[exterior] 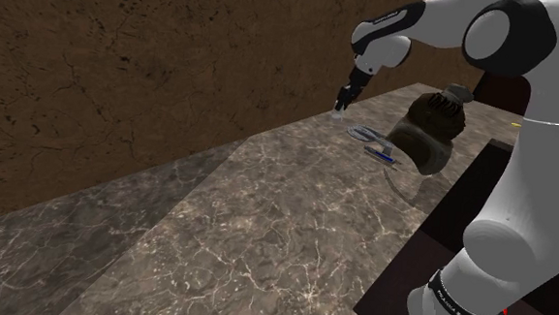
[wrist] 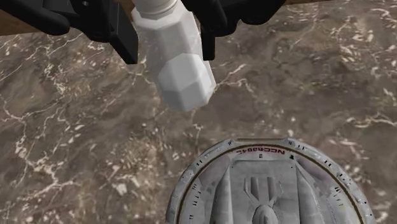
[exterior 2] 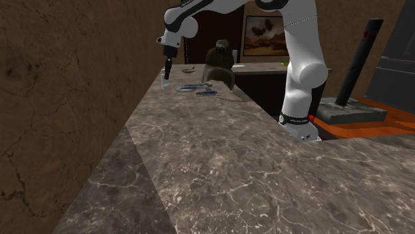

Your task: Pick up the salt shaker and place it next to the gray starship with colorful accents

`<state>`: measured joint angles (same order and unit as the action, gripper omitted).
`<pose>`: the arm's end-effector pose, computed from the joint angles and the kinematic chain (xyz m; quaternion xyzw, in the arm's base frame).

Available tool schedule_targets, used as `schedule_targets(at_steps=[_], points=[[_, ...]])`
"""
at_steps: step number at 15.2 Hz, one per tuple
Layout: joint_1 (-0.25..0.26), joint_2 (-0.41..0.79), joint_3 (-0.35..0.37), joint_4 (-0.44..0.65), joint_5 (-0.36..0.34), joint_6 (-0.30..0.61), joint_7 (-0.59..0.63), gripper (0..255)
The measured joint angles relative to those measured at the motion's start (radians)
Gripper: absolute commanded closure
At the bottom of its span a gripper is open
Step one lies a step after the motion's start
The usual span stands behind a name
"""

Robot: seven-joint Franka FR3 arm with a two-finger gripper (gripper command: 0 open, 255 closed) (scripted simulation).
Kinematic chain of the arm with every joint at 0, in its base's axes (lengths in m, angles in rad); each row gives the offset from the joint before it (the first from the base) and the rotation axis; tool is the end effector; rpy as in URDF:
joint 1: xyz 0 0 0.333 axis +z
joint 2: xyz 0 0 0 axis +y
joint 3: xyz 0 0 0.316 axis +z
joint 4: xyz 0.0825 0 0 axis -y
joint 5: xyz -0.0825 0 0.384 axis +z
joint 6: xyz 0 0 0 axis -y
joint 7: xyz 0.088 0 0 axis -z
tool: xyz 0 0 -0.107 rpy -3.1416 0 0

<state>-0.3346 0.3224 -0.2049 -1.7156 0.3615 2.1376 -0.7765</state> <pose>0.5778 -0.3141 0.4150 -0.9900 -0.0357 -0.1194 0.0658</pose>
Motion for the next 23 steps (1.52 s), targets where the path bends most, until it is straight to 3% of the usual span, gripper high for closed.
schedule_targets(at_steps=[11, 12, 18, 23], points=[[-0.001, 0.028, 0.007, -0.032, 0.018, 0.058, -0.020, 255], [-0.001, 0.028, 0.007, -0.032, 0.018, 0.058, -0.020, 0], [-0.001, 0.028, 0.007, -0.032, 0.018, 0.058, -0.020, 0], [-0.008, -0.028, -0.008, -0.001, -0.008, -0.028, -0.004, 0]])
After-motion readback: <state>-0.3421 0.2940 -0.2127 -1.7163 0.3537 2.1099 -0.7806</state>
